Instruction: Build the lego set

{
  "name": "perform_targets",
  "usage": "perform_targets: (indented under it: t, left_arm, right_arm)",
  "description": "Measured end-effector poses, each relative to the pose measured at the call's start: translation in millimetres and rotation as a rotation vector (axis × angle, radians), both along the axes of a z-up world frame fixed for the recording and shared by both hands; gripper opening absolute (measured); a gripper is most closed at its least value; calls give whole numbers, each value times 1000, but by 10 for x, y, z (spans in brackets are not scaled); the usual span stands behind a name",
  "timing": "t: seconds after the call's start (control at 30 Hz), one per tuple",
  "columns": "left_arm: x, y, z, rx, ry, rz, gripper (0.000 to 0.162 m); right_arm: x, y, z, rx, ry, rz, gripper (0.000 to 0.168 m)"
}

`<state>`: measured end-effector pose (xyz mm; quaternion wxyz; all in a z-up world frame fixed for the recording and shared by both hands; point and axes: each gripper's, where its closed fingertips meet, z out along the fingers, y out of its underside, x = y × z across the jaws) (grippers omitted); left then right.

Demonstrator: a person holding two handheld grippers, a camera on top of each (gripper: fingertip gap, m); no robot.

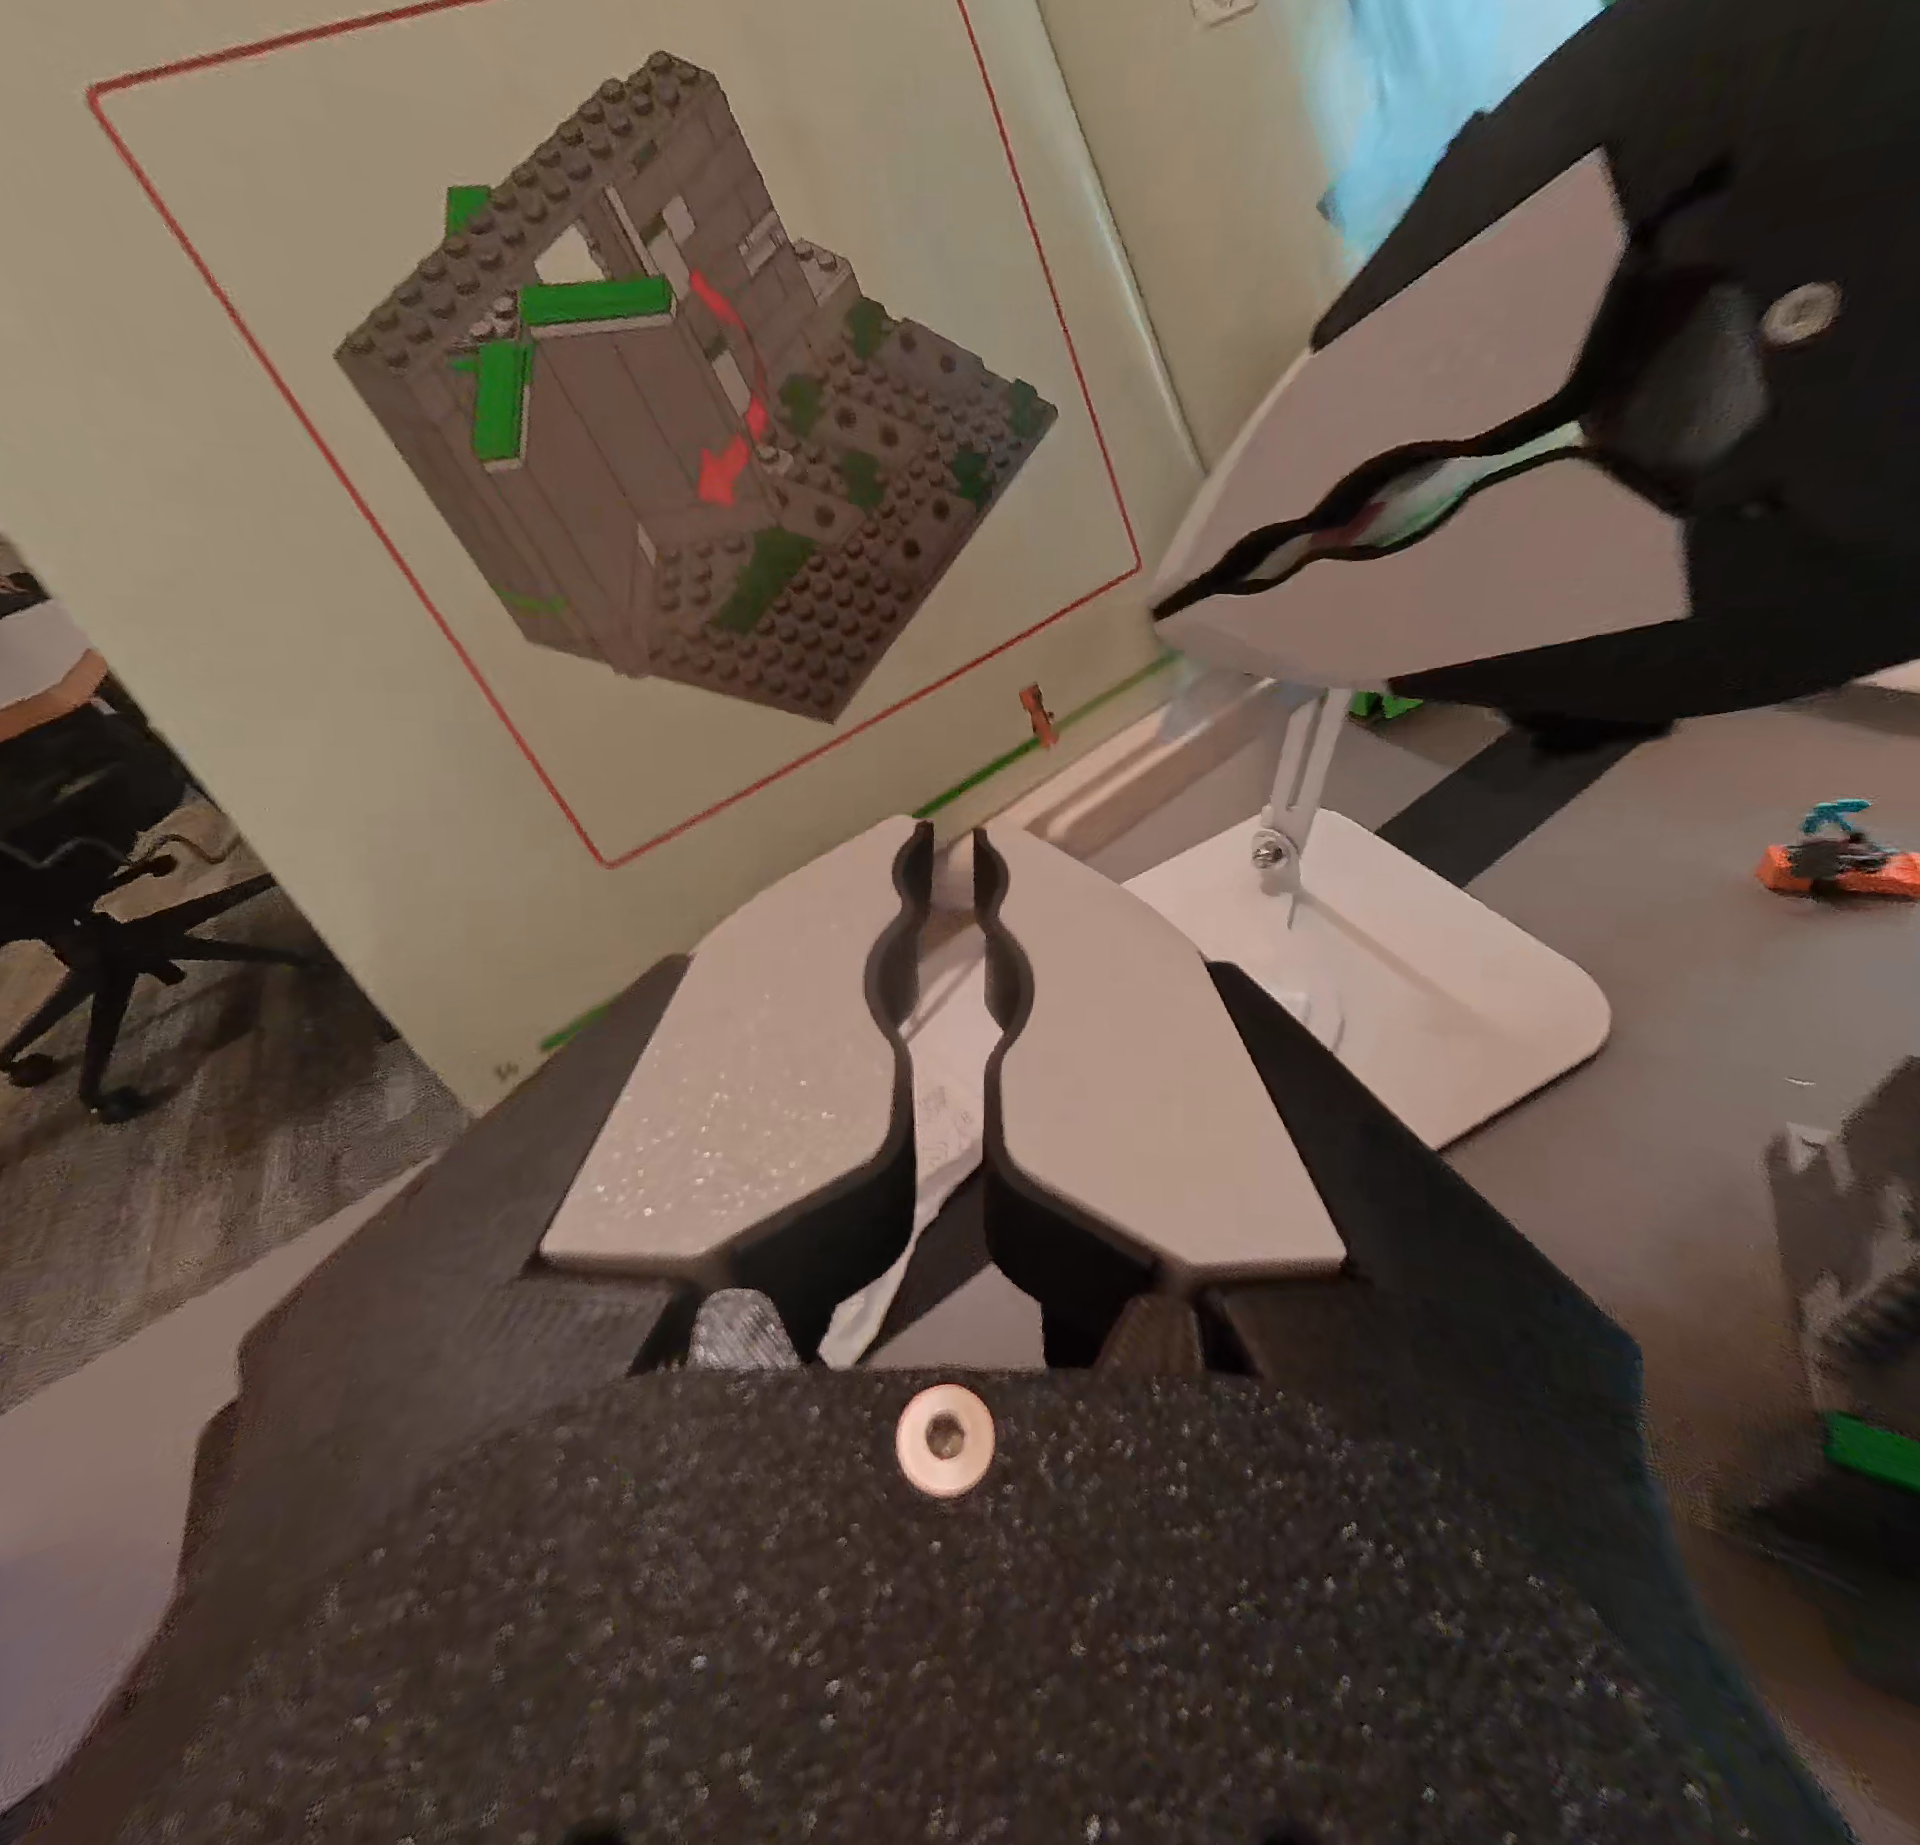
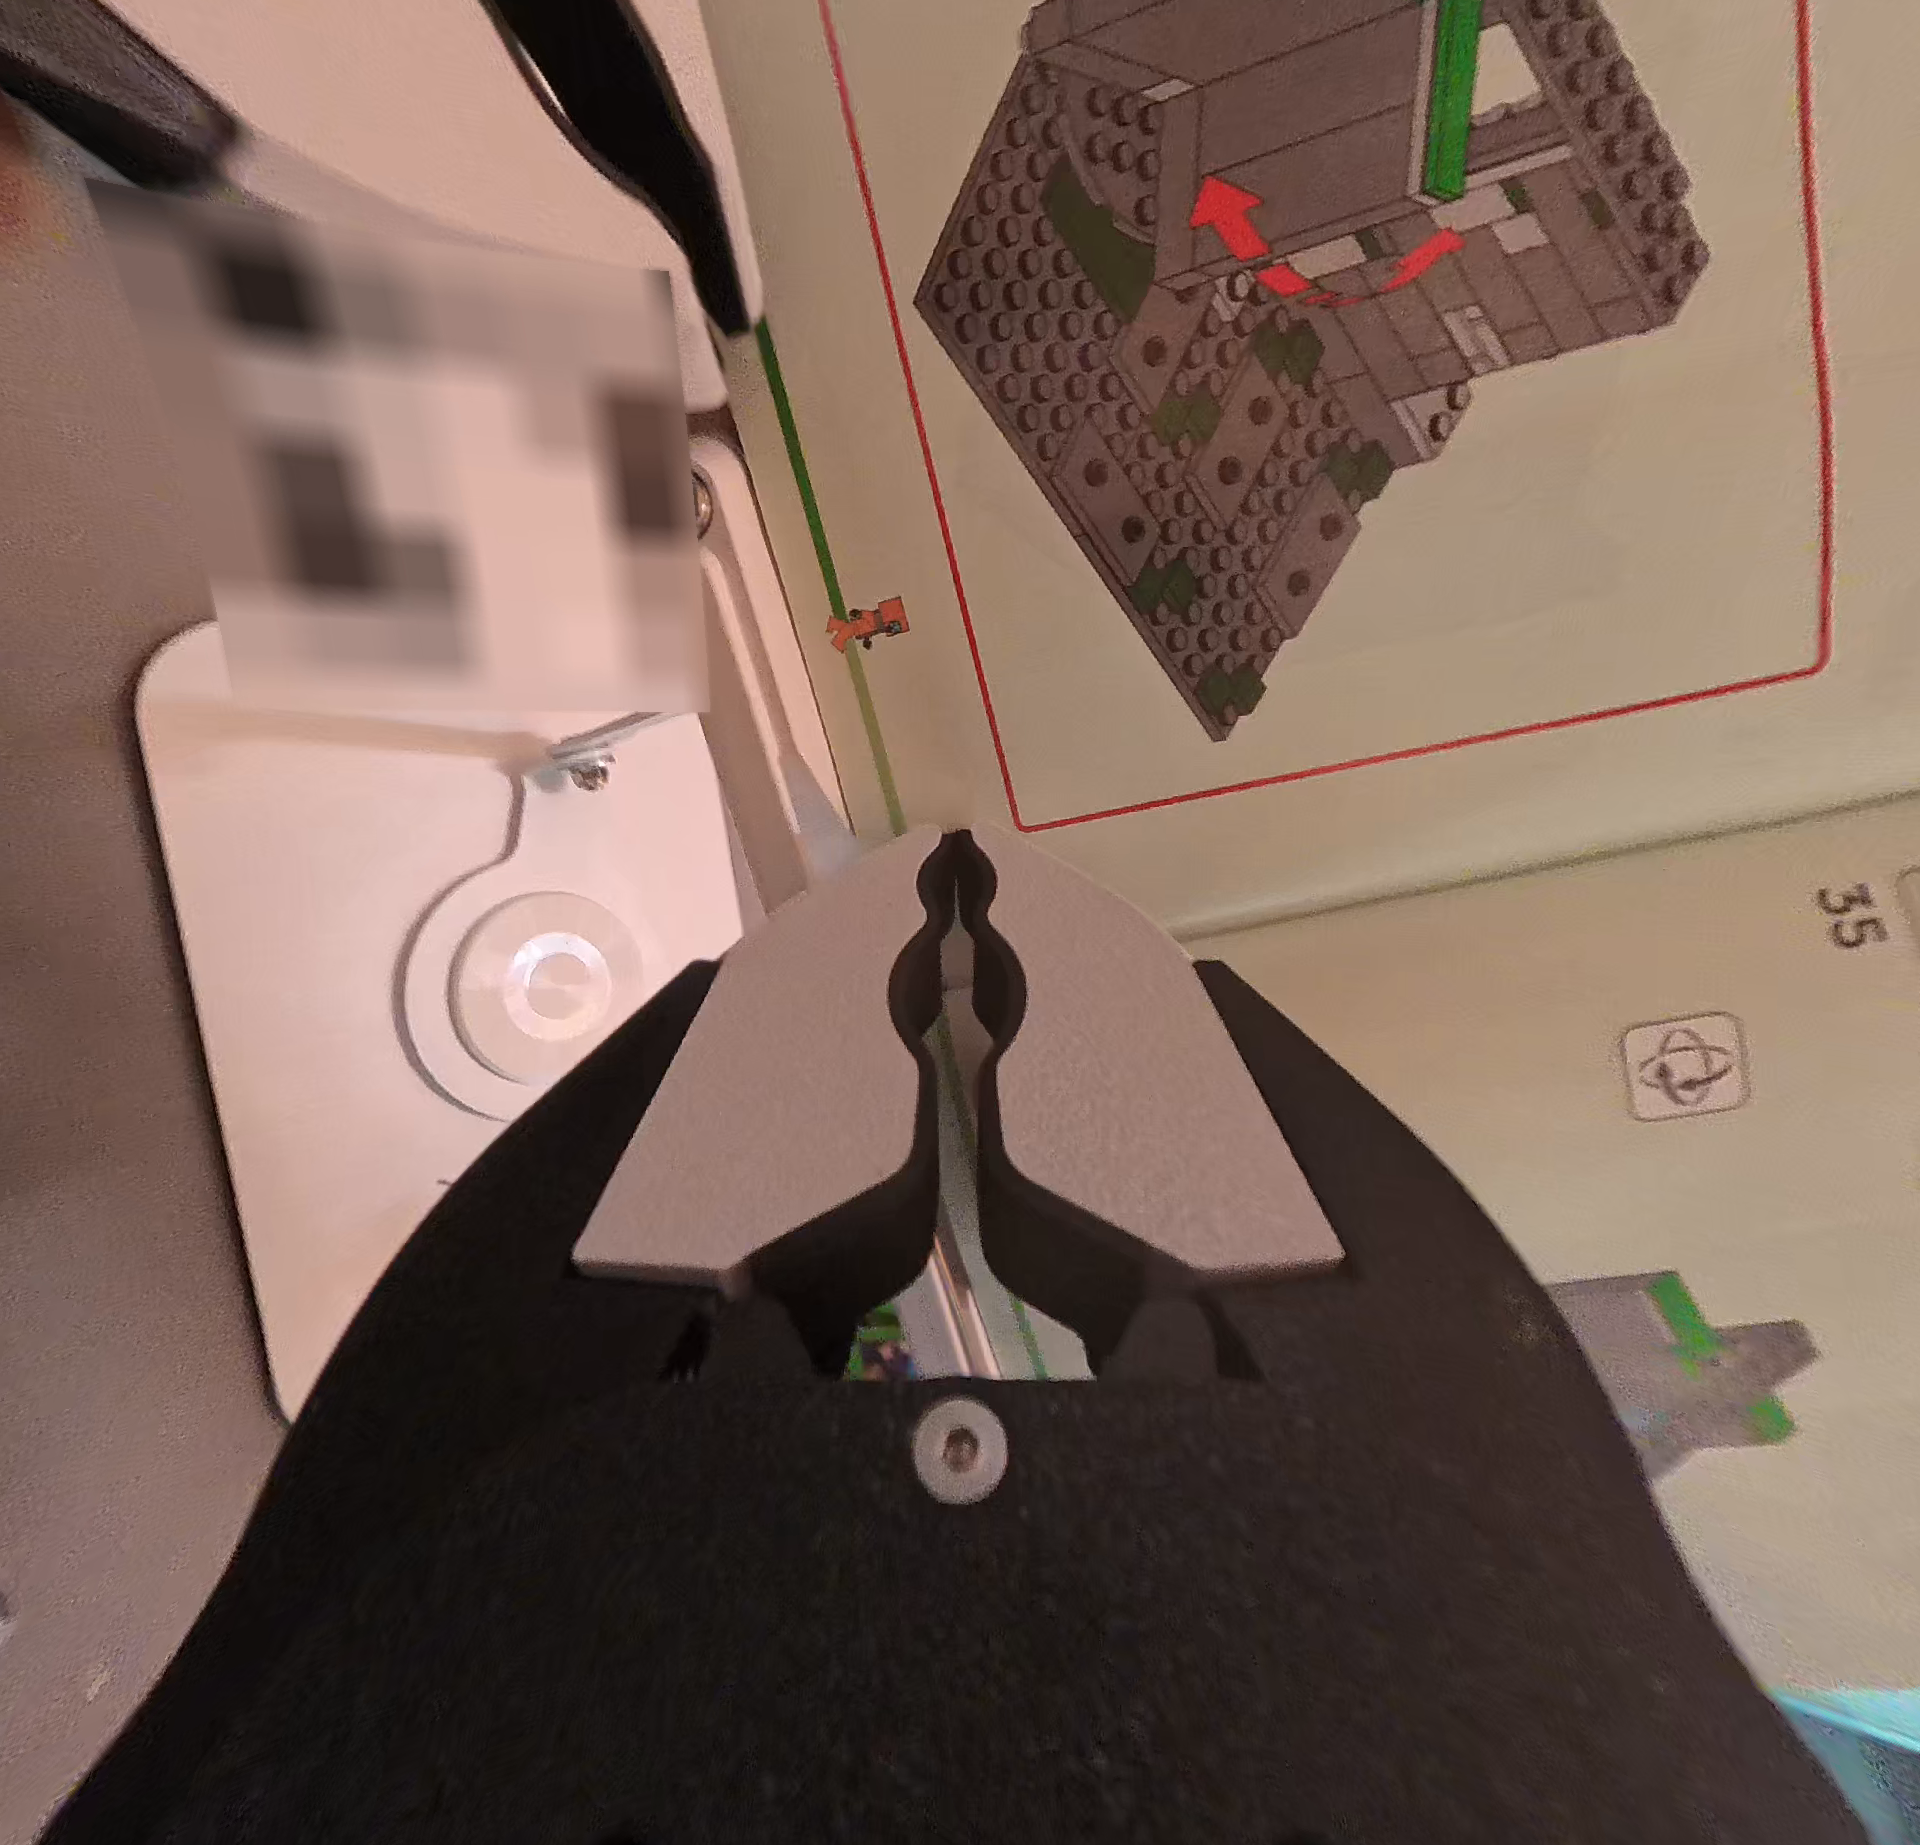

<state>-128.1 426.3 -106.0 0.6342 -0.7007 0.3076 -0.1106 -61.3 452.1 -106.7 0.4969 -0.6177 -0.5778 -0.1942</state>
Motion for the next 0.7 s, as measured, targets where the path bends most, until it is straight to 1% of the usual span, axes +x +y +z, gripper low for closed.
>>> perform_targets:
  t: [0.1,0.23,0.33,0.47,0.57,0.7]
  left_arm:
    - [-48,192,-110,-34,89,77,2]
    - [-51,217,-91,-55,71,107,0]
    - [-49,197,-96,-55,93,121,0]
    - [-49,165,-111,-49,116,118,0]
    - [-38,147,-94,-56,108,113,3]
    - [-21,87,-31,-53,87,107,4]
  right_arm:
    - [-7,-5,-2,-53,95,23,0]
    - [-9,-28,5,-87,144,44,0]
    - [45,-117,116,-125,242,52,0]
    - [274,-241,305,-192,434,46,0]
    - [511,-246,334,-205,484,17,0]
    - [740,-243,373,-227,555,-10,0]
